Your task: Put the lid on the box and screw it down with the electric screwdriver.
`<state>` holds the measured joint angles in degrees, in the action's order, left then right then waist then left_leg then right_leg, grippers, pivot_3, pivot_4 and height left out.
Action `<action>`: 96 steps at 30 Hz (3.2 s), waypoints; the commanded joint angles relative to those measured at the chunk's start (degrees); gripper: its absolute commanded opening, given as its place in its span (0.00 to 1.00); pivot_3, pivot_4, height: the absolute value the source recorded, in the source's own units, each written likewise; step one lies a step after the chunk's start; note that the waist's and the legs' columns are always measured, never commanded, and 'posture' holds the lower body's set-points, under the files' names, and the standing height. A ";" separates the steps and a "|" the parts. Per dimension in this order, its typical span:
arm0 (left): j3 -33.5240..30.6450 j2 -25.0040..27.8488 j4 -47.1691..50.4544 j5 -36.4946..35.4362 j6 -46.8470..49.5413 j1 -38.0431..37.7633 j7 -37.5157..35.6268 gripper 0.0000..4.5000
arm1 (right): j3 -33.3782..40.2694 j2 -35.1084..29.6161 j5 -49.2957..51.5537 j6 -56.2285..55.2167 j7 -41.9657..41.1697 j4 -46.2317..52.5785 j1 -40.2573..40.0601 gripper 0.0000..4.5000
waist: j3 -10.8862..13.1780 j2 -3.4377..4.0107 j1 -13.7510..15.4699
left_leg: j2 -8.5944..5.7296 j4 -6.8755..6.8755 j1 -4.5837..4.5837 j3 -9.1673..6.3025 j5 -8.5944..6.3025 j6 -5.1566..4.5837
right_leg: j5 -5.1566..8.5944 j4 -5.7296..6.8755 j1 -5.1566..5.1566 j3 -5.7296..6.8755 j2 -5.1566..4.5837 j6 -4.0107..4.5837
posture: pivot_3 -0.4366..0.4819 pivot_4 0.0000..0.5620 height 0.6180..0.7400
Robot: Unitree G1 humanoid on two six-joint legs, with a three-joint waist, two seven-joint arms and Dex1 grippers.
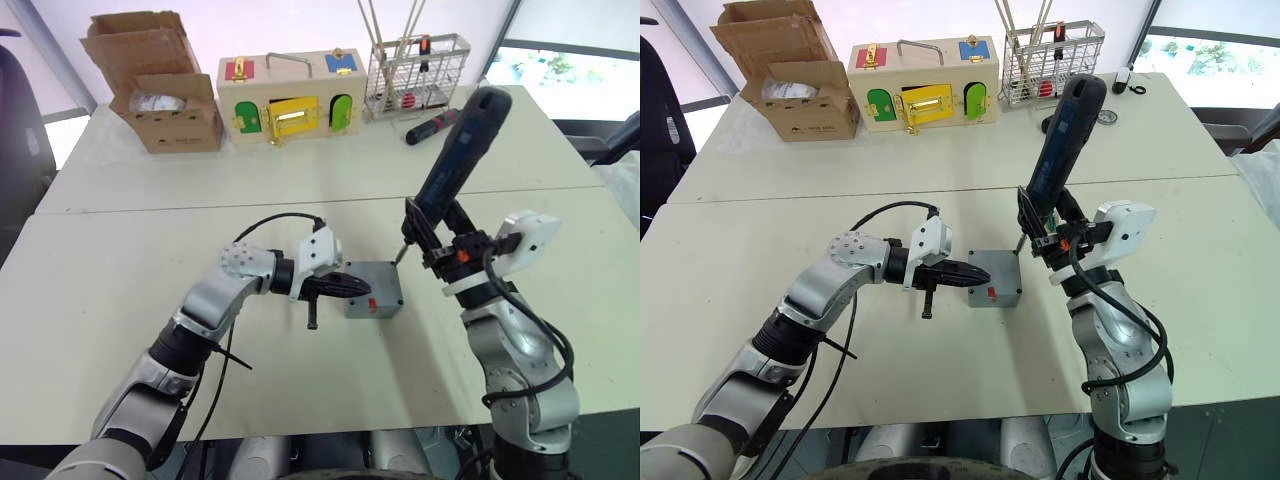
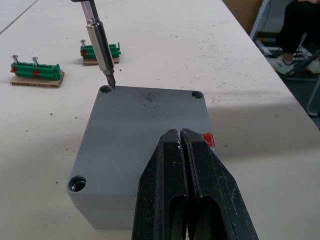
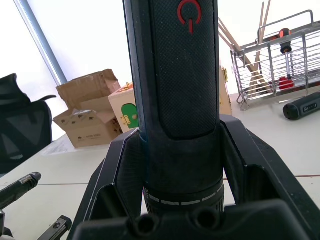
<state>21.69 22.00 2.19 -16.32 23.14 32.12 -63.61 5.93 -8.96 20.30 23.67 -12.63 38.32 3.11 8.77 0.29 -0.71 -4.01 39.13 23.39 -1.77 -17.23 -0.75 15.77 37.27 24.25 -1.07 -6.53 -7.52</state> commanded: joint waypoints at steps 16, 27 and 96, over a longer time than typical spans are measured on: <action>1.71 0.73 -1.02 3.97 -1.86 -0.74 0.23 0.00 | -7.06 -6.92 -4.73 -0.26 -3.40 -2.66 -3.45 0.40 | -0.15 -0.25 0.04 | 0.01 -0.01 -0.19 -0.03 0.00 -0.01 | 0.00 -0.02 -0.25 0.02 0.02 0.00 | 0.48 0.27 0.98; 3.85 0.41 -3.12 8.20 -4.16 -0.54 1.75 0.00 | -7.96 -7.69 -4.81 -1.03 -5.05 -4.83 -5.83 0.40 | -0.49 -0.69 0.10 | 0.03 -0.36 -1.97 -0.16 -0.41 -0.65 | 0.16 -1.02 -2.12 0.05 0.05 -0.18 | 0.48 0.27 0.98; -6.99 -2.81 -2.92 -2.10 1.40 1.60 2.66 0.00 | 13.26 -20.58 24.04 29.54 -4.90 6.47 19.94 0.40 | -0.66 -0.55 1.40 | 0.00 -1.00 -0.79 -0.28 -0.29 -0.45 | 0.09 -1.70 -1.23 0.01 -0.28 -0.15 | 0.48 0.27 0.98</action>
<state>18.12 19.42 -2.21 -14.83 22.54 32.39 -60.97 15.01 -28.83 36.84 50.42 -18.15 41.59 19.83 8.11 -0.26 0.70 -4.01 38.10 22.77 -2.04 -17.38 -0.95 15.87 35.65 23.24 -1.04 -6.80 -7.68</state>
